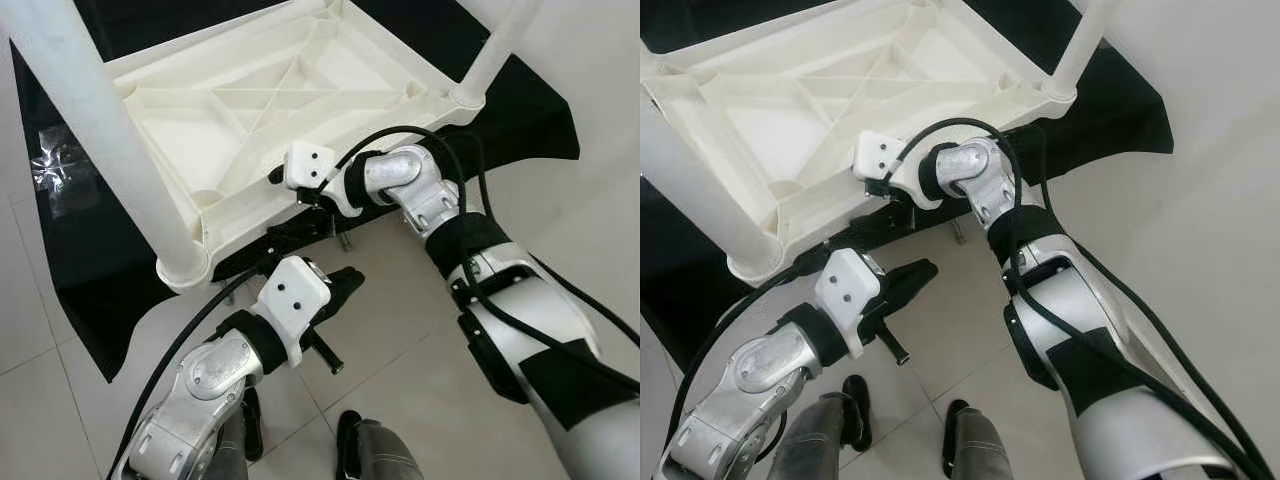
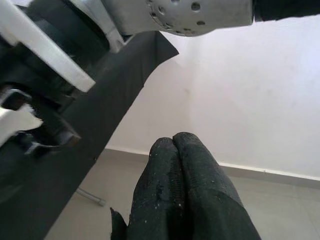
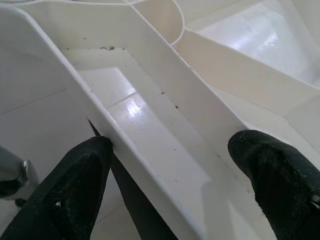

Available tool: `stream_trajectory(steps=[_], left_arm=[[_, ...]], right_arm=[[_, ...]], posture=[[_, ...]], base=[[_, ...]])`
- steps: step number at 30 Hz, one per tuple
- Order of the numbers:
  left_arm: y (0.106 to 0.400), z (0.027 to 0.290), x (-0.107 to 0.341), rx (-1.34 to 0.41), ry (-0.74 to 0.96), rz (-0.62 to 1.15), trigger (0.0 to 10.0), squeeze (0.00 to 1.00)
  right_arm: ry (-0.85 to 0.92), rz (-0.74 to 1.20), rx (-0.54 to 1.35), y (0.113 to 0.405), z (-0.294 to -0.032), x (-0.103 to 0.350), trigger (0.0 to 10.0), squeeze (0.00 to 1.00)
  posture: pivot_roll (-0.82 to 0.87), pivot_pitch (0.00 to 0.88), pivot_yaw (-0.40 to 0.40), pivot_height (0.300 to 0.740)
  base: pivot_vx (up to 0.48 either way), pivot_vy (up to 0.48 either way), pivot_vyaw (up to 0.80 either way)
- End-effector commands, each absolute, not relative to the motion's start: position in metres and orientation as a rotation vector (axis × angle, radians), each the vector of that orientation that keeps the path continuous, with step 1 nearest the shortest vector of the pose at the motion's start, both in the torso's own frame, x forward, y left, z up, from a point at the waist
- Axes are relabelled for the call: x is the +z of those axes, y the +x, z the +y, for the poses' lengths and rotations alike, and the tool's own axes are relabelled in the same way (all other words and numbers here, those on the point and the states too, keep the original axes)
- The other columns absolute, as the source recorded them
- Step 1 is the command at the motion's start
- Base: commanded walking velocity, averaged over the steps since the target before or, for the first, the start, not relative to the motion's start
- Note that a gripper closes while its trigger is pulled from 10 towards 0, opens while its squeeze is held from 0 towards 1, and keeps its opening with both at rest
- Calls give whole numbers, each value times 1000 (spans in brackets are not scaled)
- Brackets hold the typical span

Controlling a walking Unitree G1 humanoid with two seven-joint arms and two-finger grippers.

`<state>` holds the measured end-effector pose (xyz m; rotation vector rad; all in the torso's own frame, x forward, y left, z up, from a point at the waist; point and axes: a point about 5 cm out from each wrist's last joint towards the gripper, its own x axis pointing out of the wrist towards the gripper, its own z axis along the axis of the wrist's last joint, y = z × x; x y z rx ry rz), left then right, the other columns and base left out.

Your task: Building children table

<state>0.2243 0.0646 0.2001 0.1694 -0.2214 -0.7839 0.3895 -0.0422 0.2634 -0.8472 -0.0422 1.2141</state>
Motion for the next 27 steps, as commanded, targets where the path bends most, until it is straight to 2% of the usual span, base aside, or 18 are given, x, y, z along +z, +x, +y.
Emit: stream_trajectory(steps=[1, 11, 13, 19, 23, 27], left_arm=[[219, 62, 200, -796, 186, -217, 10000, 0], [220, 64, 203, -775, 197, -220, 10000, 0], [219, 68, 202, -757, 208, -215, 10000, 0], [219, 71, 202, -733, 219, -210, 10000, 0], [229, 81, 197, -628, 254, -196, 10000, 0], [235, 87, 196, -582, 258, -192, 10000, 0]], right_arm=[[-832, -70, 1119, 394, -37, 274, 10000, 0], [-752, -94, 918, 397, -1, 278, 10000, 0], [-690, -129, 821, 395, 17, 284, 10000, 0], [-599, -188, 672, 395, 27, 294, 10000, 0], [-195, -270, 690, 397, 15, 310, 10000, 0], [-65, -299, 718, 400, -4, 309, 10000, 0]], posture=[[108, 400, -133, 740], [136, 408, -146, 740], [158, 411, -152, 740], [170, 405, -154, 740], [158, 377, -144, 740], [142, 364, -130, 740]], base=[[0, 0, 0], [0, 0, 0], [0, 0, 0], [0, 0, 0], [0, 0, 0], [0, 0, 0]])
